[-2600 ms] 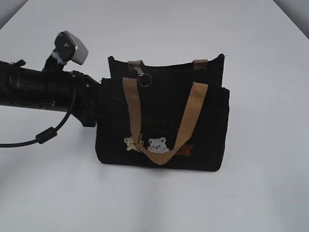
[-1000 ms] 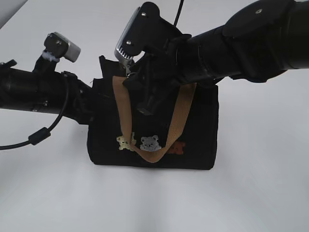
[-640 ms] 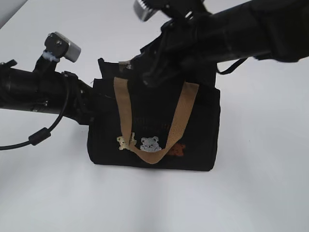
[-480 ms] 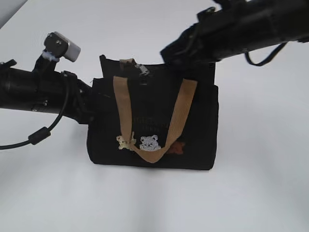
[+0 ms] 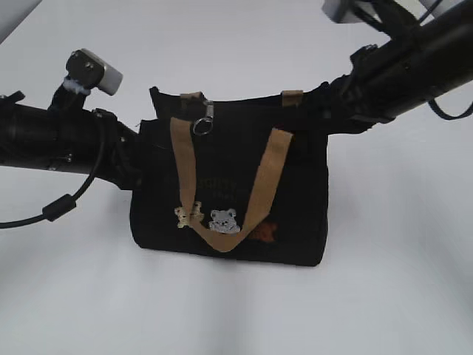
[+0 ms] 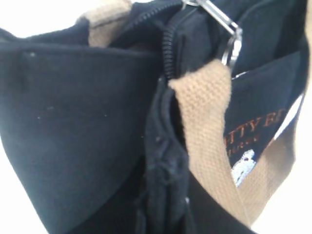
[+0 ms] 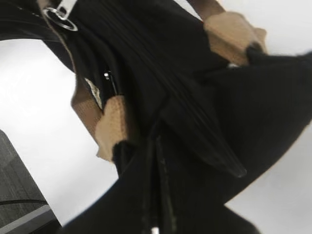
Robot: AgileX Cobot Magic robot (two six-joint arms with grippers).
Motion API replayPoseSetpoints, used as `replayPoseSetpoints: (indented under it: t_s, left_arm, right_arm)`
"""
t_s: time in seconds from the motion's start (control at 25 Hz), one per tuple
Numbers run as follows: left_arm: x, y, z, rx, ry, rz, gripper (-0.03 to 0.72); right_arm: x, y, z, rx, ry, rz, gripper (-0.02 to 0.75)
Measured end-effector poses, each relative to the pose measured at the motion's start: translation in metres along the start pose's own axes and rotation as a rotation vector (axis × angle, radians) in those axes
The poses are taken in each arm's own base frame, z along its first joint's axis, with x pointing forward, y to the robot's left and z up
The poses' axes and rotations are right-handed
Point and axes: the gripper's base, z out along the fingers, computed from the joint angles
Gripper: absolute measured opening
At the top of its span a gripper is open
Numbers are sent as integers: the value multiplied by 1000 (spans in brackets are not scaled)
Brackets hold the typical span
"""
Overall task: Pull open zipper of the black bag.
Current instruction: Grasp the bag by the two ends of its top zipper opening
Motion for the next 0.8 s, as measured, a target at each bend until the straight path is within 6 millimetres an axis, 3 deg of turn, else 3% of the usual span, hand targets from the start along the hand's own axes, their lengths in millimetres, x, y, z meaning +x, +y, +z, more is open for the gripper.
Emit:
replayPoseSetpoints:
  t_s: [0.28,0.52,0.72,0.8]
  left_arm:
    - [1,1,0,-11,8,1,65]
    - [1,1,0,-11,8,1,65]
    - [1,1,0,-11,8,1,65]
    - [1,1,0,-10,7,1,65]
  right_arm:
    - [-15,54,30,3,-55,-187,-1]
    - [-24,65,36,82,-134,-270,22]
    - [-21,59,48,93,-118,-208,344]
    - [-19,58,53,89,-107,-159,400]
